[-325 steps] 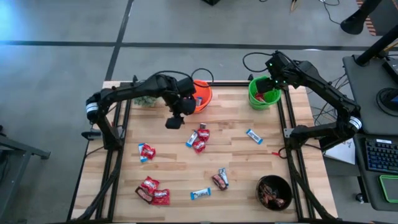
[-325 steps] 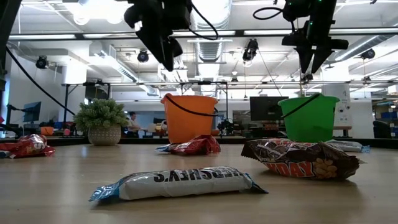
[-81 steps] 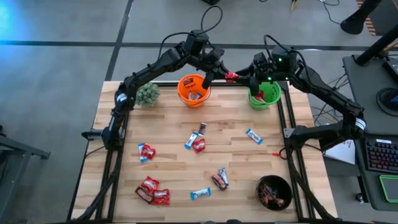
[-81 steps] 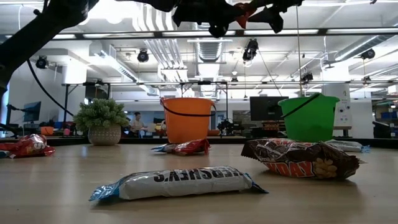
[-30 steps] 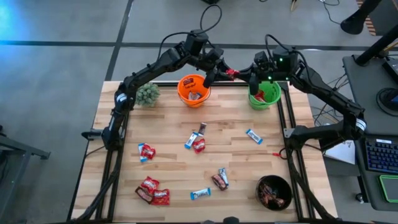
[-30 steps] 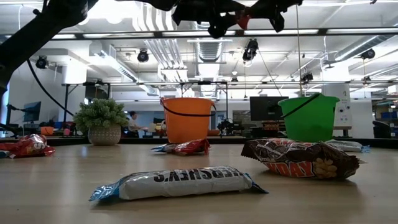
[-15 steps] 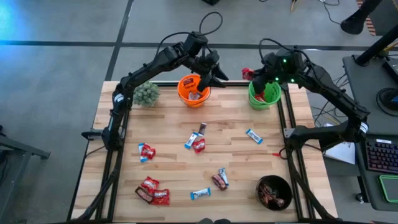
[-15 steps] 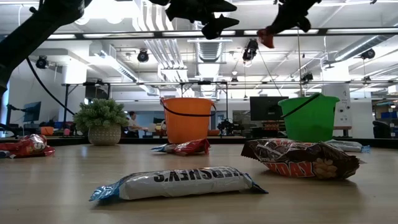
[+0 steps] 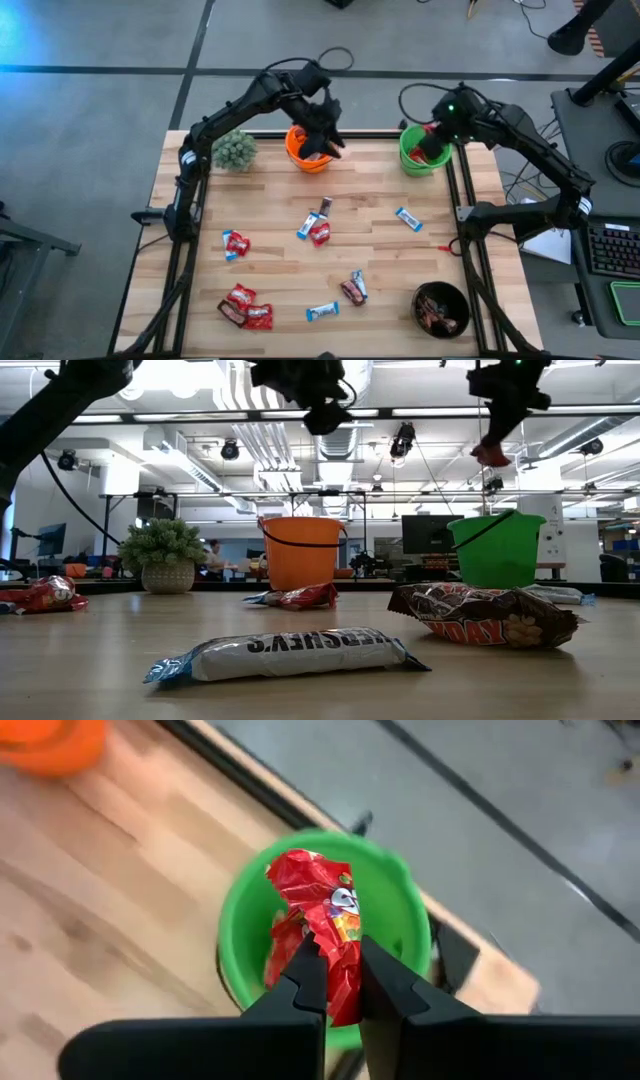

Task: Sort candy
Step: Put the red candy into the green bucket

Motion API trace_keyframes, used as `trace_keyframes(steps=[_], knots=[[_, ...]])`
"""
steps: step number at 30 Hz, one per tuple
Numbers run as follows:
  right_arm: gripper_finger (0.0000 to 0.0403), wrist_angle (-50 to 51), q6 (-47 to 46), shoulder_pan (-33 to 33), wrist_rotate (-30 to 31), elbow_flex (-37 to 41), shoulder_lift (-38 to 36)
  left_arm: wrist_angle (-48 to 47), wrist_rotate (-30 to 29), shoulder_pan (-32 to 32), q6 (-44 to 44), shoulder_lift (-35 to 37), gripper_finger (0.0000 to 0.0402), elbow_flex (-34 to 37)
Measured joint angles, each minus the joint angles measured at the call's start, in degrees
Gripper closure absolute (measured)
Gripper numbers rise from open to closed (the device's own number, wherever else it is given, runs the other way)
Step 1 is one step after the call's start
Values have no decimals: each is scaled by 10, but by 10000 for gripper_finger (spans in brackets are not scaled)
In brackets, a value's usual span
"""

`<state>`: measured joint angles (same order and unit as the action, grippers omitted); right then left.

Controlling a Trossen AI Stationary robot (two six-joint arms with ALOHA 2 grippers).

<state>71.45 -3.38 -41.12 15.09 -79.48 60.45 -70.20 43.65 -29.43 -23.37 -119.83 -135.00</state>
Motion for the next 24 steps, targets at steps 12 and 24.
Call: trace_keyframes(steps=[12,24], knots=[[381,20,-12,0,0,7,18,-136,-73,-1,-44,1,210,0],[351,18,19,1,60,8,72,-180,-212,1,-14,19,210,0]])
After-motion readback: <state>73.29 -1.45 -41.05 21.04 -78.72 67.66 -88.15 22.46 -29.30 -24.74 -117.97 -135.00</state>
